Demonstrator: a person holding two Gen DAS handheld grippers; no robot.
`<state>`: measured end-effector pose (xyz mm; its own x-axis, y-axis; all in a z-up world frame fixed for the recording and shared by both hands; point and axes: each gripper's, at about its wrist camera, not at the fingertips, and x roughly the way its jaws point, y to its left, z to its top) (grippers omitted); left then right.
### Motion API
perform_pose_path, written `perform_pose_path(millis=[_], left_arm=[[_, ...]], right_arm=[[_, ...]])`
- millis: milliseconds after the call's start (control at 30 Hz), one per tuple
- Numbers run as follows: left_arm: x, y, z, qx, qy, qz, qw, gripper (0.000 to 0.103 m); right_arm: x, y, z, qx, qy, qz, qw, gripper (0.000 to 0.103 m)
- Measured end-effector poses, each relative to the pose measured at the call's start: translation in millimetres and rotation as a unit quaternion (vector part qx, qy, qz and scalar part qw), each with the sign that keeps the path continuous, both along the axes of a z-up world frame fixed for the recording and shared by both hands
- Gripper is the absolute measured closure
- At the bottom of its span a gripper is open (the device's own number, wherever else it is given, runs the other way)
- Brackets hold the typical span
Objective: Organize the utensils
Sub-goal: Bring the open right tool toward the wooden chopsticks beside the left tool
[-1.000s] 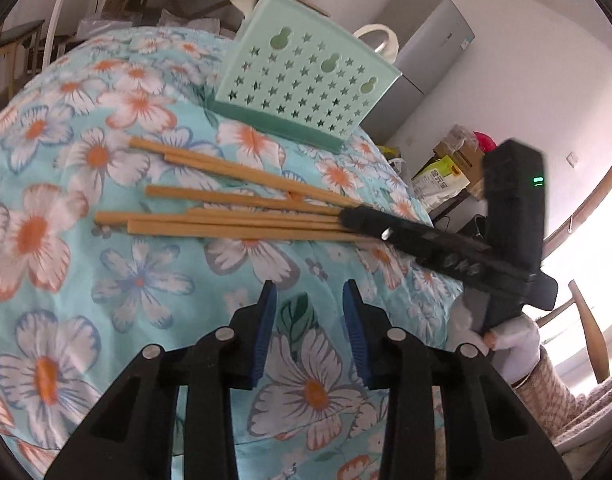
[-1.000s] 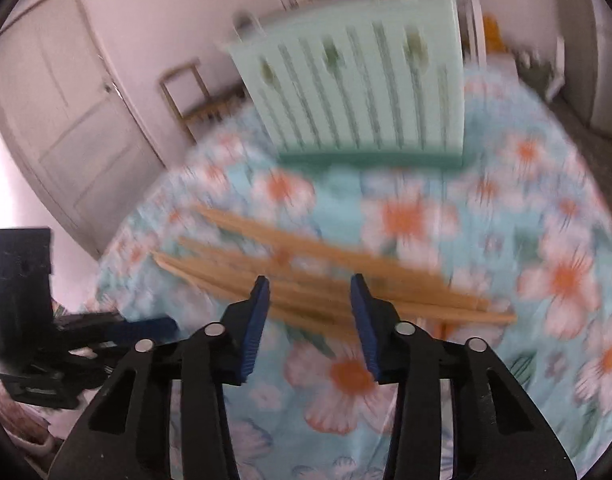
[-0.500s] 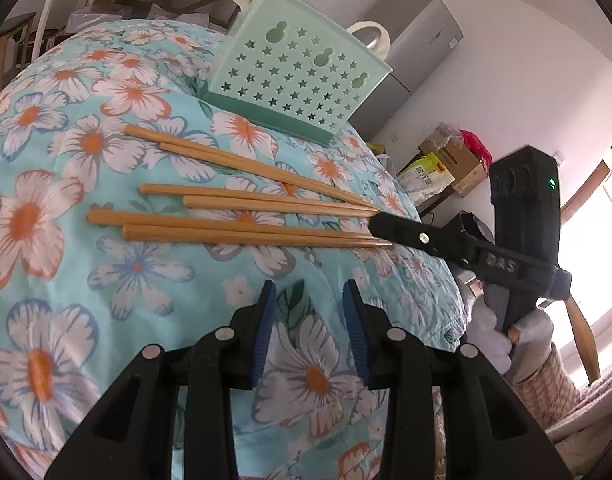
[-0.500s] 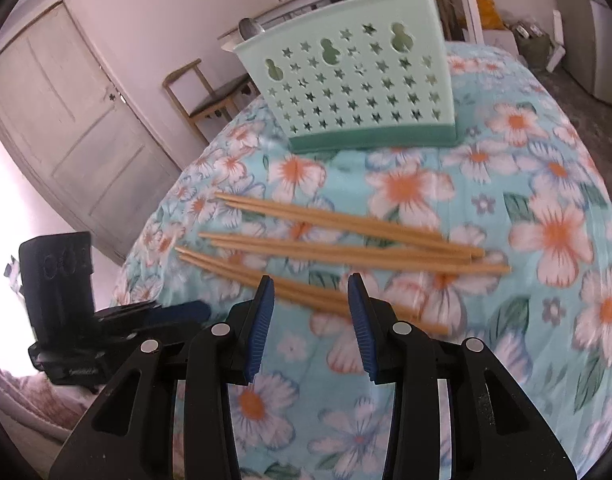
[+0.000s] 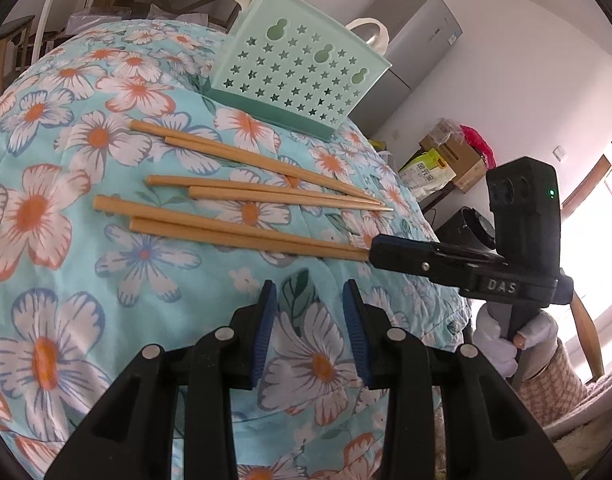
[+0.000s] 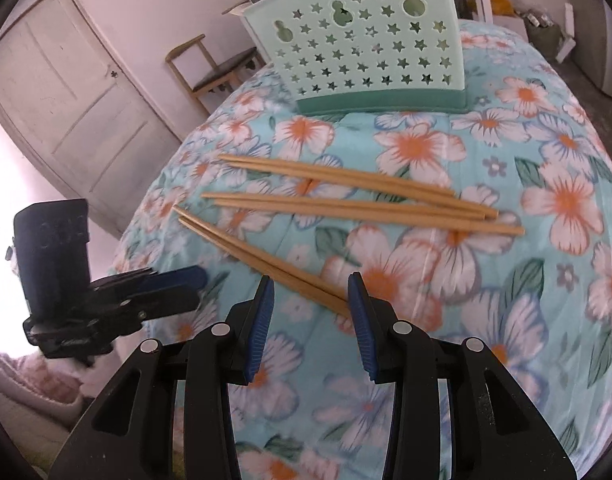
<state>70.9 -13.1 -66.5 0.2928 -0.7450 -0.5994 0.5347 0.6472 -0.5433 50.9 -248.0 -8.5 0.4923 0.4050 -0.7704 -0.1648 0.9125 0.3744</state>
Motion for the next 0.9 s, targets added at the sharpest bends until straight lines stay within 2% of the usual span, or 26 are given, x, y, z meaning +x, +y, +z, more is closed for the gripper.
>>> perform_pose_path(millis=[133, 267, 367, 467, 900], left_arm=[[-1.8, 1.8, 1.4, 0.002, -0.004, 0.005, 1.0, 0.07], [-3.8, 6.6, 3.4, 0.004, -0.009, 0.013, 0.9999, 0.07], [-3.8, 9.1, 4.7, 0.004, -0.013, 0.02, 0.9997, 0.07], [-2.8, 9.7, 5.3, 0.005, -0.017, 0.024, 0.9996, 0.07], [-2.0, 14.3, 8.3, 0.009, -0.028, 0.041, 0.9987, 0.067]], right_arm=[[-4.1, -3.0, 3.5, -0.003, -0.009, -0.016, 1.0, 0.066], [-8.5, -9.7, 7.9, 0.015, -0.02, -0.032, 0.999, 0.066], [-11.0, -9.4, 10.6, 0.036, -0.028, -0.025, 0.999, 0.066], [-7.1, -3.1, 9.1, 0.03, -0.028, -0.018, 0.999, 0.066], [-7.1, 9.9, -8.8, 0.021, 0.005, 0.009, 1.0, 0.066]])
